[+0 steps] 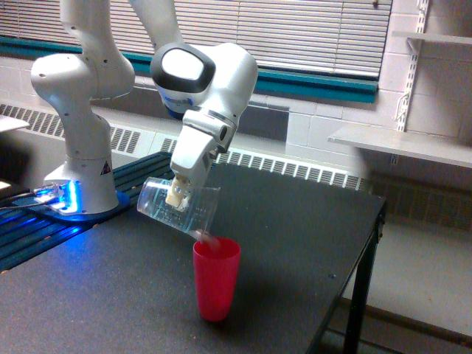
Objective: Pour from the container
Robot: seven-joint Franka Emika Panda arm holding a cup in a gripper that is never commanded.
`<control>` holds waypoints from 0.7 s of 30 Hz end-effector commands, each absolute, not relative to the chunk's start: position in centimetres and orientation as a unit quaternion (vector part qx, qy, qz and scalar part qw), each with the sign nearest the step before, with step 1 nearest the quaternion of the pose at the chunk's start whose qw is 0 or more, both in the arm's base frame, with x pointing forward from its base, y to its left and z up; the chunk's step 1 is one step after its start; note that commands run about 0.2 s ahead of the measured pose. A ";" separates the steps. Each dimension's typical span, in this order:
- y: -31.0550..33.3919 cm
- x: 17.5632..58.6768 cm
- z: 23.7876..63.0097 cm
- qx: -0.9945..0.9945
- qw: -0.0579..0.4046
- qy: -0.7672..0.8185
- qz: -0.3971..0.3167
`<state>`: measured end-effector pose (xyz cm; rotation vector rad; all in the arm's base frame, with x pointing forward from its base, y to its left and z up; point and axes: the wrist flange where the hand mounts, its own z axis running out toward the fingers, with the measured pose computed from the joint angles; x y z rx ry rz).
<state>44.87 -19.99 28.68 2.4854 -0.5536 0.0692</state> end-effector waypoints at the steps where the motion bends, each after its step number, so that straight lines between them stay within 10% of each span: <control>1: -20.3 44.5 28.8 0.934 0.292 -0.206 0.025; 21: -21.5 43.9 32.3 0.941 0.197 -0.256 0.103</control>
